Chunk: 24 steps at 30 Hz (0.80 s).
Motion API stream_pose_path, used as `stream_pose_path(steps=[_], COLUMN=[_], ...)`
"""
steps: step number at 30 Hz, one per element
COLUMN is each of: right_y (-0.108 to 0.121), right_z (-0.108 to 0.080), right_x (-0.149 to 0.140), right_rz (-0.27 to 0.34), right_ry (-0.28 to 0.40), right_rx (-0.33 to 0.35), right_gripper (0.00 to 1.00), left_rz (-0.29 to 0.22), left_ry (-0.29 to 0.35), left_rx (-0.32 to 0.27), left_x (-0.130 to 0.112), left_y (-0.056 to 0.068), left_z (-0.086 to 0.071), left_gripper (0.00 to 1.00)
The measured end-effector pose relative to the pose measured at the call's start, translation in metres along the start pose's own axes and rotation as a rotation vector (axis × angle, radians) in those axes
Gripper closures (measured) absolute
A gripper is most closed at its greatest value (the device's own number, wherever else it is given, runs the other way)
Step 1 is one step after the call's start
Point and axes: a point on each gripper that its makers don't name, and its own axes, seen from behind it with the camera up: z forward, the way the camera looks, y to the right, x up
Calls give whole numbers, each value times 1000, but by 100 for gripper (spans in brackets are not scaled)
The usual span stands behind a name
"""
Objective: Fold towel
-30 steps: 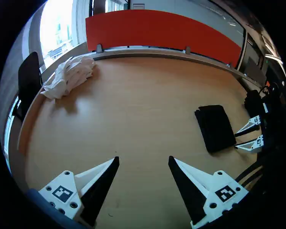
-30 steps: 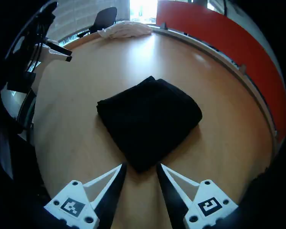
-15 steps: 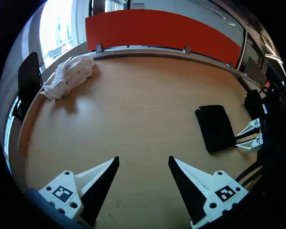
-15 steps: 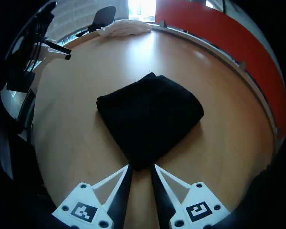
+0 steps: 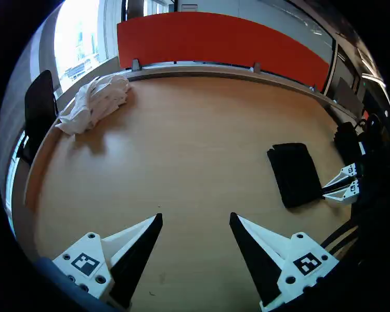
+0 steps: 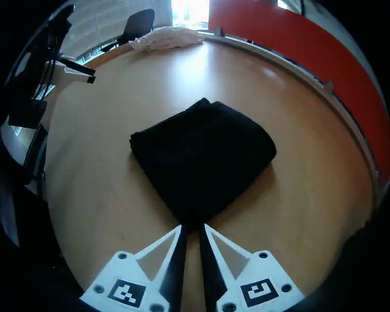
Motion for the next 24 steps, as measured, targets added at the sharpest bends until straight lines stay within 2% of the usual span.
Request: stream_pose_path(steps=[5, 14, 24], right_y=[4, 9, 11], right_z=[-3, -7, -19], right_x=[0, 1, 27], right_rz=[8, 8, 7], right_ry=[3, 9, 64], right_rx=[-14, -36, -39], right_gripper=[94, 95, 96], left_rz=[1, 0, 1], left_ry=[-1, -1, 2], left_rx=[2, 4, 4], left_x=[-1, 0, 0], left_y=[0, -2, -2], left_z=[0, 0, -1], left_gripper=[4, 4, 4])
